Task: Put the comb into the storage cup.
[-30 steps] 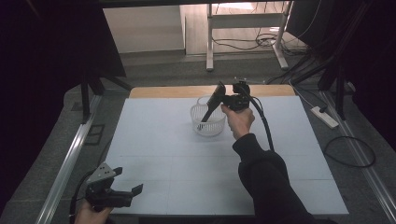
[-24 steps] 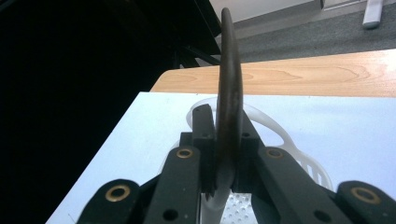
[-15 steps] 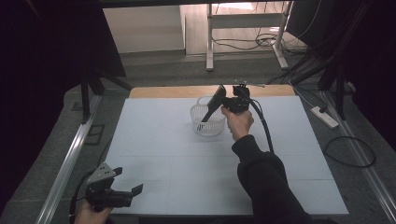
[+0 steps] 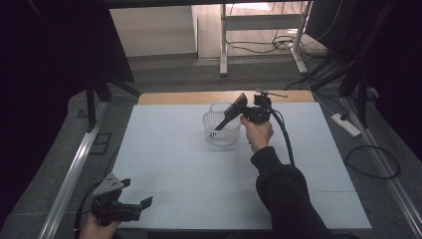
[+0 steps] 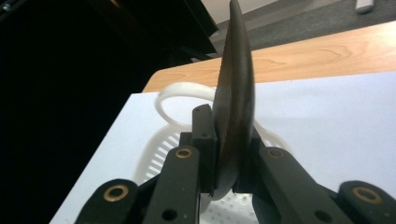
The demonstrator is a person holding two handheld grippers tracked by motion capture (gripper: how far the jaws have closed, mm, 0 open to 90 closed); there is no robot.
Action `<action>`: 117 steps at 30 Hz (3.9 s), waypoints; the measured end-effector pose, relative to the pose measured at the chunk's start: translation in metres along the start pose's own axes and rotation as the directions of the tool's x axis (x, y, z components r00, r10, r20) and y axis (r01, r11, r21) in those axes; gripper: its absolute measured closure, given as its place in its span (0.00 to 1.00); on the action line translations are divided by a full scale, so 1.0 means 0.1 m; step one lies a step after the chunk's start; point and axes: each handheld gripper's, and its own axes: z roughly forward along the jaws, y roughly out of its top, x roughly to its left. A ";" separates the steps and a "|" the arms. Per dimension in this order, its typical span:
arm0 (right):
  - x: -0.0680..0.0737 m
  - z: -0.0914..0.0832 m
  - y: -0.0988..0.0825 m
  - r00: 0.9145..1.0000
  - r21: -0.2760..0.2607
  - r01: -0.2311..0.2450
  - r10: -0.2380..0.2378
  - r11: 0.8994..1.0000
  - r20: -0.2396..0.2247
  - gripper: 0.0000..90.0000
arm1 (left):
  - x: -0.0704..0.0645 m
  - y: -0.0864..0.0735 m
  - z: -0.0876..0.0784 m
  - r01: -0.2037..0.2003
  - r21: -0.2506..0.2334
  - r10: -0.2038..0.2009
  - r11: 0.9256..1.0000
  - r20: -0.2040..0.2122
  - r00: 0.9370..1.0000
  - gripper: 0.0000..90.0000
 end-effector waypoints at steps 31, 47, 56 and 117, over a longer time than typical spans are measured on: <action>-0.25 -0.04 -0.10 0.995 0.029 0.003 -0.006 1.000 0.102 0.77 | 0.00 0.00 0.00 0.004 0.002 -0.004 1.000 0.001 1.000 0.02; -0.24 -0.08 -0.08 0.994 0.045 0.046 -0.050 0.998 0.101 0.54 | 0.00 0.00 0.00 0.005 0.002 -0.005 1.000 0.001 1.000 0.02; -0.21 -0.09 -0.07 0.988 0.074 0.089 -0.098 0.993 0.122 0.46 | 0.00 0.00 0.00 0.005 0.003 -0.005 1.000 0.001 1.000 0.02; 0.01 -0.37 -0.10 0.908 0.244 0.373 -0.406 0.895 0.101 0.06 | 0.01 0.00 0.00 0.012 -0.003 -0.012 1.000 0.005 1.000 0.02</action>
